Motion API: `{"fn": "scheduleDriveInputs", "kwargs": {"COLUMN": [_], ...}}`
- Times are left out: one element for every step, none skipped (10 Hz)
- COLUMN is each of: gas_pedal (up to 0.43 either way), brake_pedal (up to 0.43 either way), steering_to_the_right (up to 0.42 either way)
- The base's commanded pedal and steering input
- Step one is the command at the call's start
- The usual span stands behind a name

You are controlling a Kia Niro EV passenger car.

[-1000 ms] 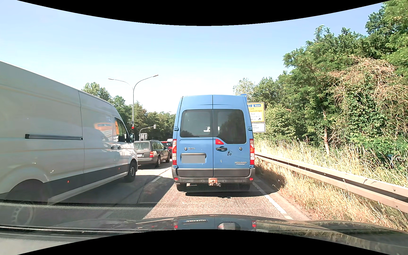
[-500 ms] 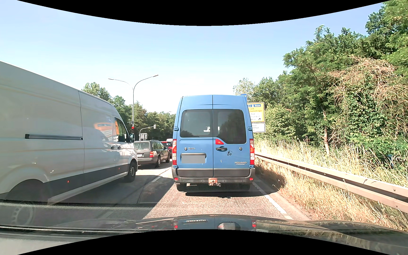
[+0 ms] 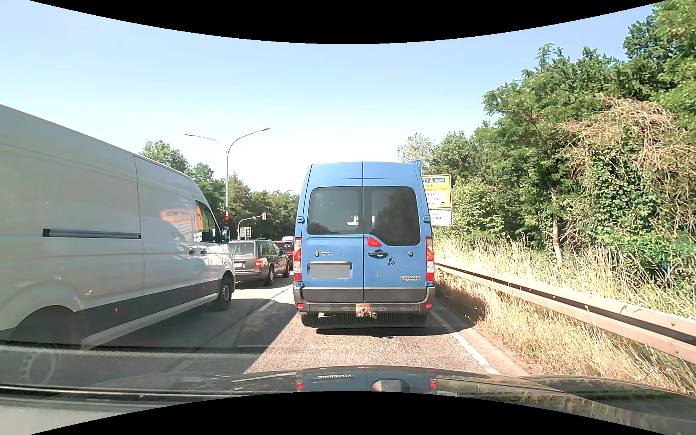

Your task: Follow the waypoints while adhering to traffic rules and regulations

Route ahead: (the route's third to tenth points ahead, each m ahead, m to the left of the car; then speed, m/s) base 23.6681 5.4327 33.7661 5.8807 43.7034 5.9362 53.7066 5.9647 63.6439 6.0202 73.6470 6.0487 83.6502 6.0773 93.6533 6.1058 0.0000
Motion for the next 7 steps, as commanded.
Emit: {"fn": "scheduleDriveInputs", "kwargs": {"gas_pedal": [0.000,0.000,0.000,0.000,0.000,0.000,0.000], "brake_pedal": [0.189,0.183,0.189,0.189,0.183,0.183,0.183], "steering_to_the_right": [-0.001,-0.001,-0.001,-0.001,-0.001,-0.001,-0.001]}}
